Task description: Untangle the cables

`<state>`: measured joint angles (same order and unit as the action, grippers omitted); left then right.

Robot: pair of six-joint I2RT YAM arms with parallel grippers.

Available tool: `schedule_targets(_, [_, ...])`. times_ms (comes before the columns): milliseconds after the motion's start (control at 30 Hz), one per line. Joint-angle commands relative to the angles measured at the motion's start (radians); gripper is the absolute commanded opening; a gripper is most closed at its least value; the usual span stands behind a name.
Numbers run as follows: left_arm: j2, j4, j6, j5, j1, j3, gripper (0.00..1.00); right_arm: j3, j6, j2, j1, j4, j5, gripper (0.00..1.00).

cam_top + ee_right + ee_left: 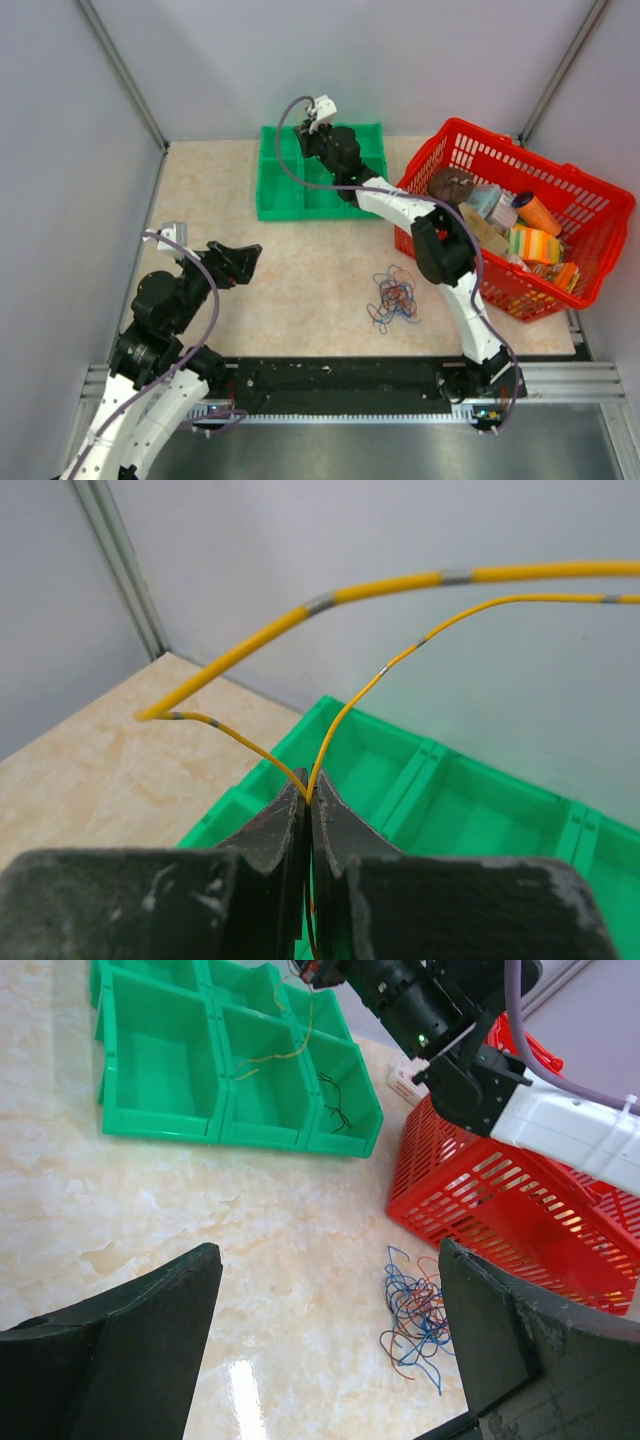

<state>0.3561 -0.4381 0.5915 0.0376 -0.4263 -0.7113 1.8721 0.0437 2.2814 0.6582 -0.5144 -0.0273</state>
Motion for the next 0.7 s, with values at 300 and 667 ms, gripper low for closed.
schedule_targets(300, [0.010,0.073,0.008,-0.025,-0.002,0.038,0.93,0.087,0.207,0.043,-0.031,0.233,0.112,0.00])
schedule_targets(667, [-0.003,0.052,0.008,-0.070,-0.002,0.042,0.93,0.137,0.469,0.053,-0.032,0.601,0.113,0.00])
